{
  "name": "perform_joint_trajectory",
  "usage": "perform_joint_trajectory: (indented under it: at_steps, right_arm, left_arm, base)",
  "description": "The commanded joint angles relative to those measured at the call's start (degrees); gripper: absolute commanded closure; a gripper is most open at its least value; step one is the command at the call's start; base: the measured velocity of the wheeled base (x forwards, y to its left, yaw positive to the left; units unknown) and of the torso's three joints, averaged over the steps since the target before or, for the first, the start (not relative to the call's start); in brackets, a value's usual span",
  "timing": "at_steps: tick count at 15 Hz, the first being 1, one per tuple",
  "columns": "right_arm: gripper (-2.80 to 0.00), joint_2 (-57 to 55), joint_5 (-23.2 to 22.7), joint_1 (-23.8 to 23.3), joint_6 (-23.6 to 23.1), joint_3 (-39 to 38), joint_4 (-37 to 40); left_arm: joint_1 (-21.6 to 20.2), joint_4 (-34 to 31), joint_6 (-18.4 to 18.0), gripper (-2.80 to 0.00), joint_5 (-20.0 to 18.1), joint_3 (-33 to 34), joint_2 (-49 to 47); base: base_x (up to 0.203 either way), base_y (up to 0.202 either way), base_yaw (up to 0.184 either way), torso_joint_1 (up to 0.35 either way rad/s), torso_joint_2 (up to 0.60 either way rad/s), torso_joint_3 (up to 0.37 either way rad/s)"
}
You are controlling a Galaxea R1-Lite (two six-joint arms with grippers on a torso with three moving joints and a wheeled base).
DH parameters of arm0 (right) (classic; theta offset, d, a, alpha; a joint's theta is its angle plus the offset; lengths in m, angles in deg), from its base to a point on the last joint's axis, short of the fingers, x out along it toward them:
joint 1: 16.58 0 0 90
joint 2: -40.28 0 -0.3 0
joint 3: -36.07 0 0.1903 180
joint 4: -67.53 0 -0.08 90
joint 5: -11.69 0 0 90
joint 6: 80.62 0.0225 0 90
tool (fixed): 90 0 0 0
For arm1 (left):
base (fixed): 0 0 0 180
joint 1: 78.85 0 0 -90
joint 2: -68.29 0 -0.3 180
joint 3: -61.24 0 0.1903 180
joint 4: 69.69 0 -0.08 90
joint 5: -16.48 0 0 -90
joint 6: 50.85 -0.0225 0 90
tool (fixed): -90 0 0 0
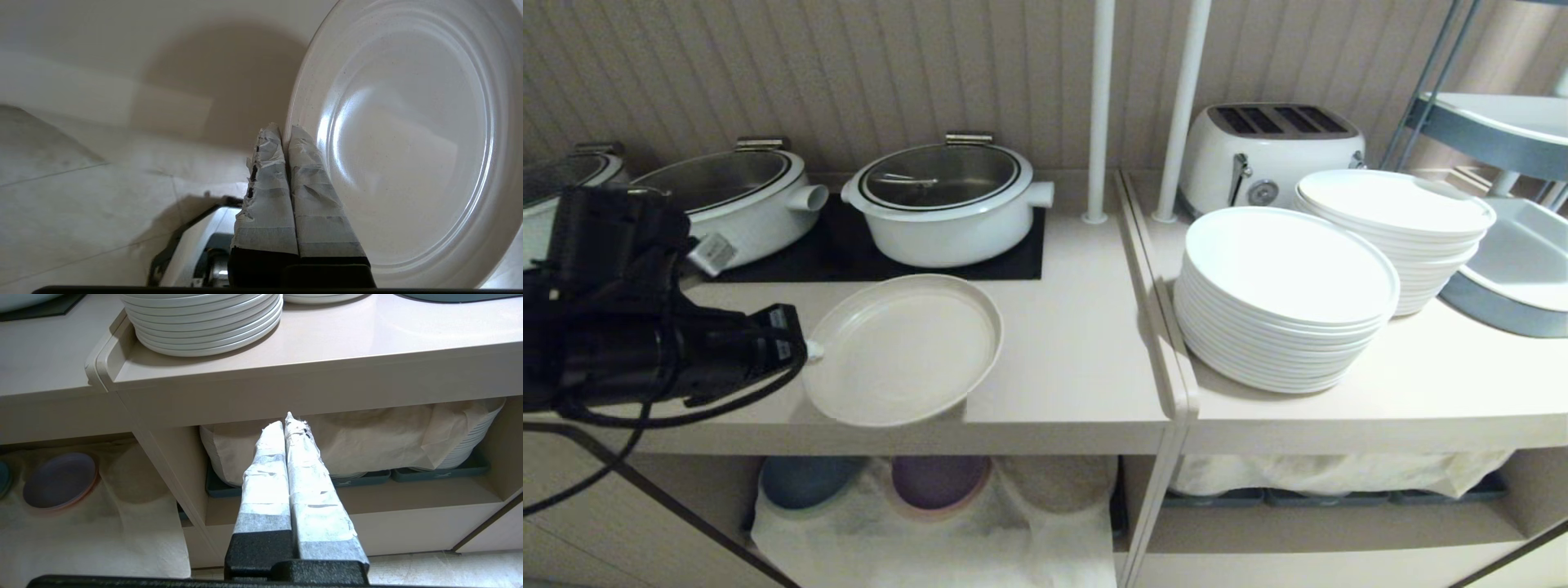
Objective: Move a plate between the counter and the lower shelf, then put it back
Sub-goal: Put the plate
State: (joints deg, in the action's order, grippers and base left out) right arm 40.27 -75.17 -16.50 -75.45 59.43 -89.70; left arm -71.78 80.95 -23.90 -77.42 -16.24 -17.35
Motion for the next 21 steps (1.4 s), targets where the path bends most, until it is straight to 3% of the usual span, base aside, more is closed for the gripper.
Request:
perform_joint_trajectory:
  at_steps: [1,11,14,21]
  right_arm:
    - [0.00,0.02,0.02,0.01,0.02,0.00,-0.02]
    - [0.00,0.02,0.02,0.01,0.02,0.00,-0.02]
    - [0.00,0.02,0.02,0.01,0.02,0.00,-0.02]
    - [0.00,0.02,0.02,0.01,0.02,0.00,-0.02]
  left_arm:
    - [-0.58,-0.06,0.52,0.00,0.09,-3.35,-4.89]
    - [-4.35,0.02,0.64,0.00,0.20,-10.90,-15.10]
    - [-4.52,-0.06,2.86,0.00,0.28,-14.79,-17.96]
    - [-4.61,-0.05,3.50,0.00,0.91,-16.20,-21.38]
  base:
    - [0.000,0.000,0.000,0.000,0.00,0.000]
    - [0.000,0.000,0.000,0.000,0.00,0.000]
    - [0.000,0.000,0.000,0.000,0.00,0.000]
    - [0.000,0.000,0.000,0.000,0.00,0.000]
